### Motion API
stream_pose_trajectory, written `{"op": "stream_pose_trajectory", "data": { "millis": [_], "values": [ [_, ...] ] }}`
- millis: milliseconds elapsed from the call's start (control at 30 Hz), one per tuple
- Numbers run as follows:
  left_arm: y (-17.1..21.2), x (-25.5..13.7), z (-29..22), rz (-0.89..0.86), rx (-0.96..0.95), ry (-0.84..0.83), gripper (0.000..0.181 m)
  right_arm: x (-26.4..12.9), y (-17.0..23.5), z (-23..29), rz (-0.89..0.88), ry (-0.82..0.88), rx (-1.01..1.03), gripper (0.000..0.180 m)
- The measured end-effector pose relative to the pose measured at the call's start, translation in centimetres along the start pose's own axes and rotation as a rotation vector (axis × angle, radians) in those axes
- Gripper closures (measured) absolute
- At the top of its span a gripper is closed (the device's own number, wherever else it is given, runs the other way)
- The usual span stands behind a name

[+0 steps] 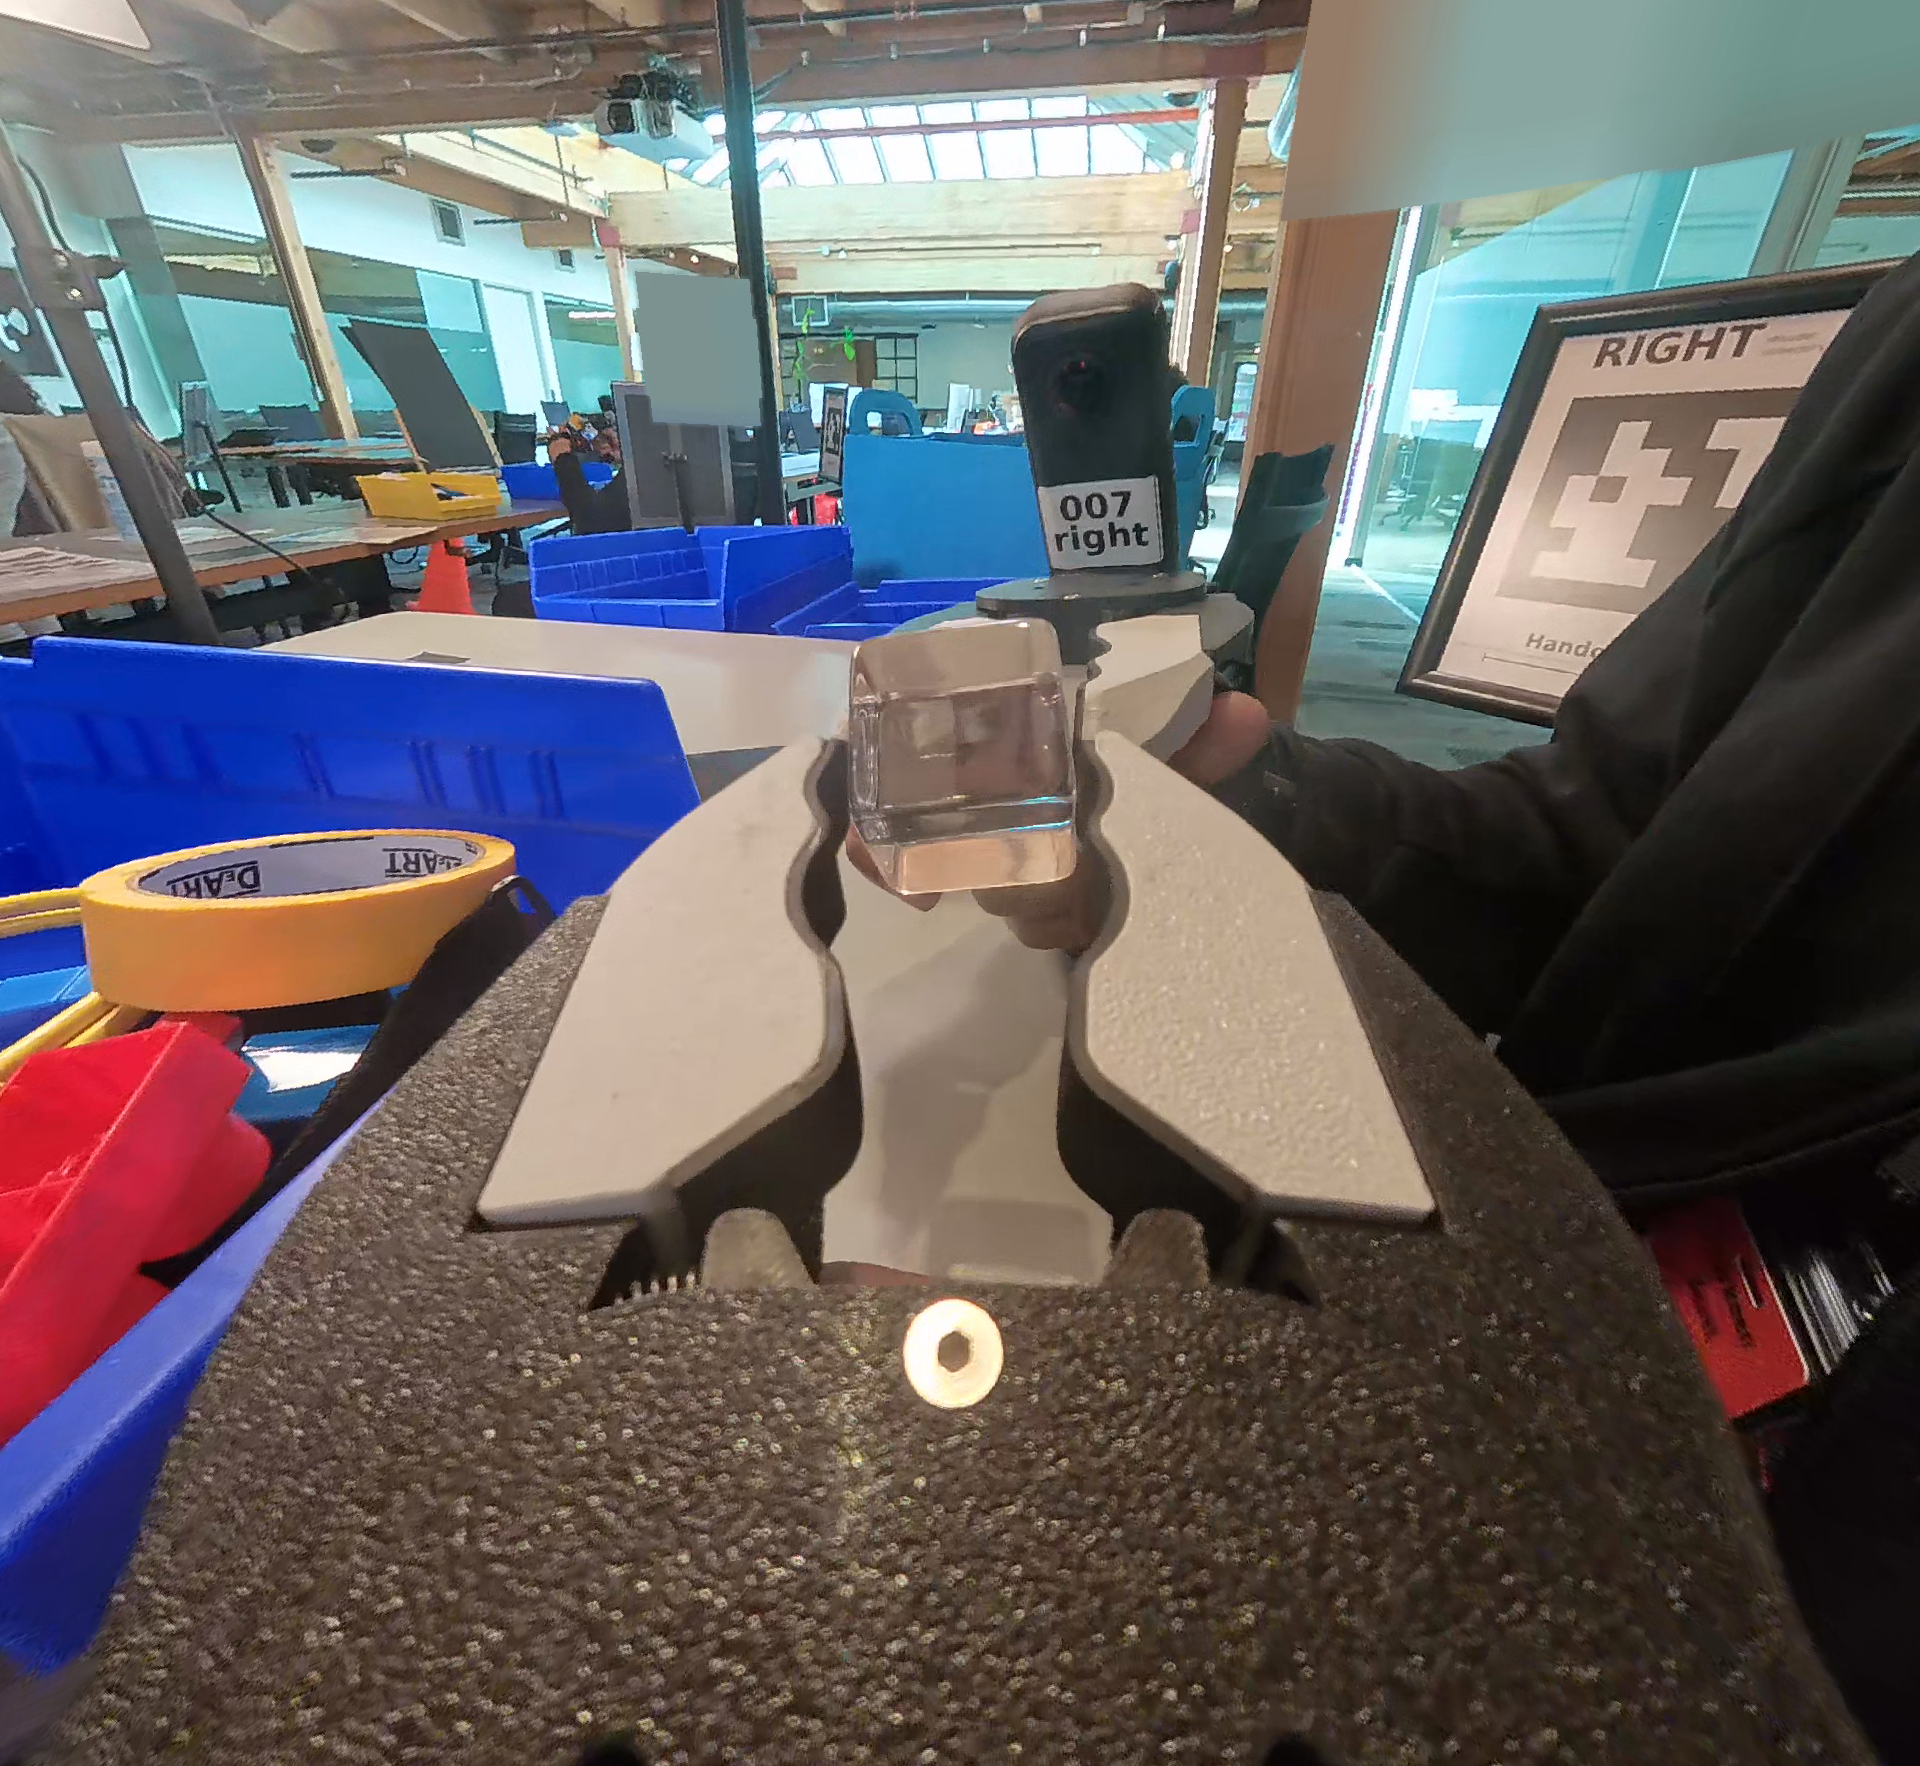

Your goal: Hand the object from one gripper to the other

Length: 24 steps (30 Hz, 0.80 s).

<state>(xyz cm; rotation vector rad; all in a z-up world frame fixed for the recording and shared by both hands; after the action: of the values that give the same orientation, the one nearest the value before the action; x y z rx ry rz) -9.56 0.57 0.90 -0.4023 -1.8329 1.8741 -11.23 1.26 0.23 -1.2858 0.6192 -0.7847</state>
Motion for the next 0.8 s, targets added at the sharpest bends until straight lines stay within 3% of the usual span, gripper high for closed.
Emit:
{"op": "stream_pose_trajectory", "data": {
  "millis": [33, 233, 633, 800],
  "values": [
    [0.1, 0.0, 0.0, 0.009, 0.003, 0.003, 0.139, 0.0, 0.1, 0.0, 0.004, 0.002, -0.002, 0.134],
    [0.5, -0.1, 0.8, 0.031, -0.125, 0.013, 0.139, 0.1, -0.1, -0.7, -0.015, 0.065, -0.021, 0.133],
    [0.8, -1.0, 4.3, -0.051, -0.403, -0.107, 0.139, 0.8, 0.6, -2.6, 0.066, 0.373, -0.415, 0.123],
    [0.3, -0.5, 4.8, -0.171, -0.523, -0.125, 0.139, 0.6, -0.4, -2.8, 0.030, 0.510, -0.602, 0.120]
  ]
}}
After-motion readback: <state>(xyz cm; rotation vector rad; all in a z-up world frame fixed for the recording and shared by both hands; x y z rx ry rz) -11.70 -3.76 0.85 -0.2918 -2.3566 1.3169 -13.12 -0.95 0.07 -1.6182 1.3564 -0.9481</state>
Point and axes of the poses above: each gripper's, where its closed fingertips meet, x out along the fingers, y out of its underside, z = x × y across the jaws, the point moved 1 cm from there along -x, back along the fingers, and after that the axes turned 4 degrees about x, right-handed, at the moved point
